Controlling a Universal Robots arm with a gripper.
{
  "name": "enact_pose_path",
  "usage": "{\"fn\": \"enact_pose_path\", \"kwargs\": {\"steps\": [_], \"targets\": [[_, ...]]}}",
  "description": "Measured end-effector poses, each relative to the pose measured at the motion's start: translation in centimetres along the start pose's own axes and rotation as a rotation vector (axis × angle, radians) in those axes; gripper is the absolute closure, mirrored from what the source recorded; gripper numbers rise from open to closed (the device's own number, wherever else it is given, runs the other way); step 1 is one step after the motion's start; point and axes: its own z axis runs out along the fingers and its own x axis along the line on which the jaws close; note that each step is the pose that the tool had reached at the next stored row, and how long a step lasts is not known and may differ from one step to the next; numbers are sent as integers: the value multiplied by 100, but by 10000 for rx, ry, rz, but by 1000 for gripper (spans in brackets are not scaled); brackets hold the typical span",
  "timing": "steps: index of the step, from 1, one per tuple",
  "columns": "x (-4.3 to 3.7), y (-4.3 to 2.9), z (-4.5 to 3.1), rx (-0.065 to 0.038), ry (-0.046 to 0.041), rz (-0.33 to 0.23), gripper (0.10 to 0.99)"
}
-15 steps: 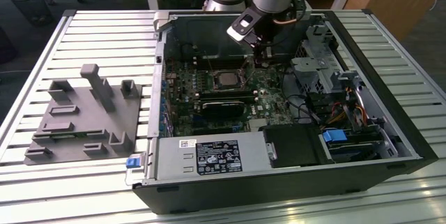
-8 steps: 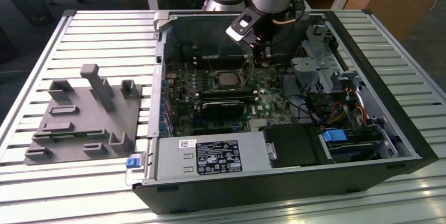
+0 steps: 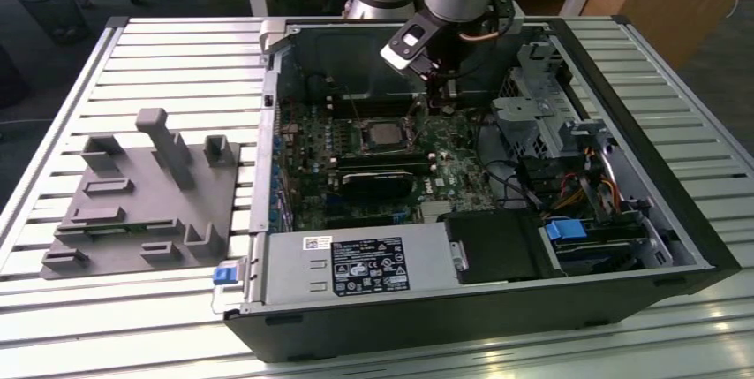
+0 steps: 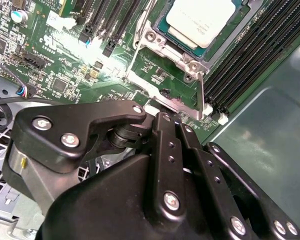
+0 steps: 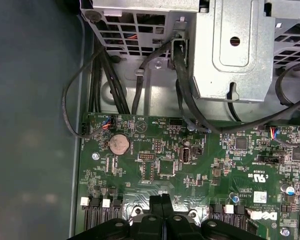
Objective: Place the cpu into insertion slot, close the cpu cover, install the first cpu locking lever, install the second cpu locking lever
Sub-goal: 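Close the cpu cover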
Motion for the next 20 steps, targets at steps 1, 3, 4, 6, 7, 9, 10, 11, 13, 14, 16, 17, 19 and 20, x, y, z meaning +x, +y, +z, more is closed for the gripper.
{"fn": "enact_pose_path", "kwargs": {"steps": [1,3,4,6,7,9,10,11,13,14,16,17,19,20], "targets": [[0,-2,0,0,0,0,980],[0,-8,0,0,0,0,980],[1,-12,0,0,0,0,980],[1,-24,0,0,0,0,980],[1,-29,0,0,0,1,980],[1,-36,0,0,0,0,980],[2,-40,0,0,0,0,980],[2,-45,0,0,0,0,980],[2,-55,0,0,0,0,980],[3,-60,1,0,0,0,980],[3,-76,1,0,0,-1,980],[4,-84,1,0,0,0,980],[4,-98,1,0,1,0,980],[4,-105,1,0,0,0,980]]}}
